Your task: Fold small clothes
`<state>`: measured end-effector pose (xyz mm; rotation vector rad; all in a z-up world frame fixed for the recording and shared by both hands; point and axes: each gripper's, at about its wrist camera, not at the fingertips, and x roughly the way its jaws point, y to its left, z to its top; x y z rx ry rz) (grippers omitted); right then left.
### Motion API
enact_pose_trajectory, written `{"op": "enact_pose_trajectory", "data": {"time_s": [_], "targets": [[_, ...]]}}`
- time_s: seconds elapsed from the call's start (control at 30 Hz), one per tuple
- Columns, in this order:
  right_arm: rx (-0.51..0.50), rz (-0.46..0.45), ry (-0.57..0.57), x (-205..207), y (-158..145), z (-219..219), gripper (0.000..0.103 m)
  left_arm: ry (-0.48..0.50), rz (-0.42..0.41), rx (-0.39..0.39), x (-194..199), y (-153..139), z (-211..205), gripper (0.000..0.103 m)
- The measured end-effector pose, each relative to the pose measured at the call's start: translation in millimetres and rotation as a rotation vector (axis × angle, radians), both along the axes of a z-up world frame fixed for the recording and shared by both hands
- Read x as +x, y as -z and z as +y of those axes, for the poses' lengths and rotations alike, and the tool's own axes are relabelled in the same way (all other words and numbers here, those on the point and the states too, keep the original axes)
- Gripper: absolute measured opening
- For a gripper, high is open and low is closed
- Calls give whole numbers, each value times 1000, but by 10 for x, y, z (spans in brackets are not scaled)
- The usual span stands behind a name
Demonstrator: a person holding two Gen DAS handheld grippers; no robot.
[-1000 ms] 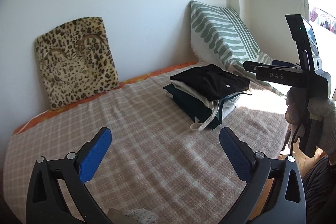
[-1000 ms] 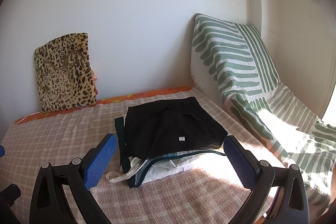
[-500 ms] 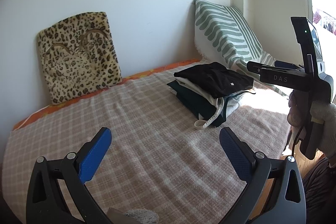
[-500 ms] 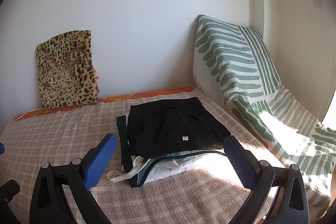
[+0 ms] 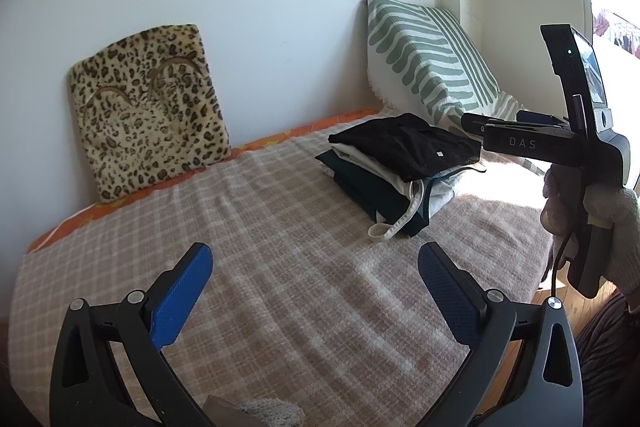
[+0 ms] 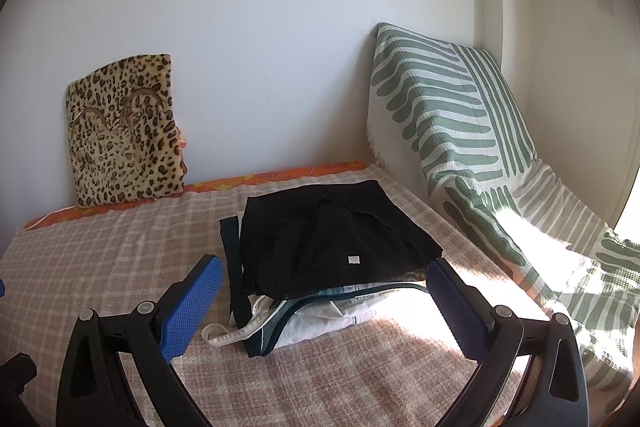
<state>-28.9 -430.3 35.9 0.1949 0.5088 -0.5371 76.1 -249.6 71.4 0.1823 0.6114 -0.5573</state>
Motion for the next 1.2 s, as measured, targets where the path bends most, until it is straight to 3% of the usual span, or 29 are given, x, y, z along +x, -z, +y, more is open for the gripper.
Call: {"op": "enact_pose_trajectory", "data": {"time_s": [1.2], "targets": [[6, -10, -2, 13, -9, 106, 103, -38, -23, 12, 17, -57, 149, 102]]}}
